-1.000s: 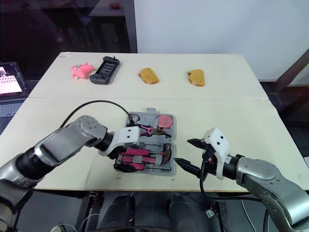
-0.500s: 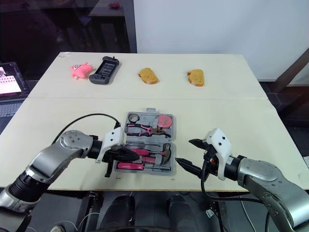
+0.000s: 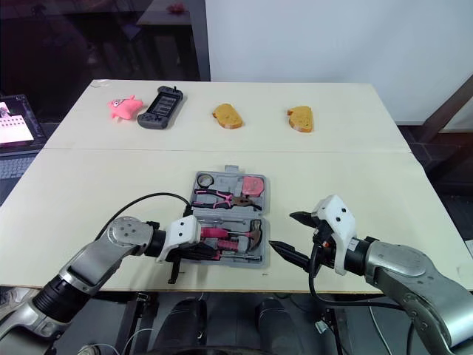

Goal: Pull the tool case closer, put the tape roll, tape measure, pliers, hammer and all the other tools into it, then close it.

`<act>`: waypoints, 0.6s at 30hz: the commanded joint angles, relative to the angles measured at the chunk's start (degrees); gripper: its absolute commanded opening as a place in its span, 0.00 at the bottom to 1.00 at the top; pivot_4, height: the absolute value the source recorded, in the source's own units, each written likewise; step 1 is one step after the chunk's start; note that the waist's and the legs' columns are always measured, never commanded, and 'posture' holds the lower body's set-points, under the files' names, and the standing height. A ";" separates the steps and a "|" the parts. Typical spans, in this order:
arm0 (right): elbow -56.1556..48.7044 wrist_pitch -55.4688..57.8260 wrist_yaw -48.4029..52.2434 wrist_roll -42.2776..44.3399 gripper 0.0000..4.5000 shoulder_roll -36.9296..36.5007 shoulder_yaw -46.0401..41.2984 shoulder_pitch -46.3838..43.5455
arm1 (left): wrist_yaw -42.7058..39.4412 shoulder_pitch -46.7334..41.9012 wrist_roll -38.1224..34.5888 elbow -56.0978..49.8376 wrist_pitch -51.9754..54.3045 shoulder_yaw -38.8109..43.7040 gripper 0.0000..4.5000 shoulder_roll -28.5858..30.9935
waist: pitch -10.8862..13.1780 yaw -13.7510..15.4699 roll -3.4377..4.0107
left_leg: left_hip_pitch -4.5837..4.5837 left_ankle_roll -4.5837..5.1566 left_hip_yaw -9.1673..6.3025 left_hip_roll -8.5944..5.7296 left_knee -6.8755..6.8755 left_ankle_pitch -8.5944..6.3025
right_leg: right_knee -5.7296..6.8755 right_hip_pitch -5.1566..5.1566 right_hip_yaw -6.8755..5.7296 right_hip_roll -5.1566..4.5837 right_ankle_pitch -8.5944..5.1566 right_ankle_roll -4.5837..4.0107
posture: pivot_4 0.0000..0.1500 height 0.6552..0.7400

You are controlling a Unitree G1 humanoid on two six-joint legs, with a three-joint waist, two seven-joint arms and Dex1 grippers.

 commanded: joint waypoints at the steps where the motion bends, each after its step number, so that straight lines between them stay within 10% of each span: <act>1: -1.89 -0.27 0.47 1.10 1.00 -0.76 -2.07 -0.30 | 1.07 0.20 4.03 1.59 -1.19 -1.88 0.01 0.45 | -0.01 0.02 0.01 | 0.00 0.00 0.00 0.00 0.00 0.00 | 0.00 0.01 0.00 0.00 0.00 0.00 | 1.00 1.00; 18: -1.22 -0.25 0.42 1.07 1.00 -1.26 -1.37 -0.98 | -1.91 0.29 -0.67 -0.12 3.19 1.66 0.01 0.62 | -0.23 0.01 0.32 | 0.08 0.00 0.00 -0.01 0.02 0.00 | -0.01 0.09 0.01 -0.01 -0.01 -0.02 | 1.00 1.00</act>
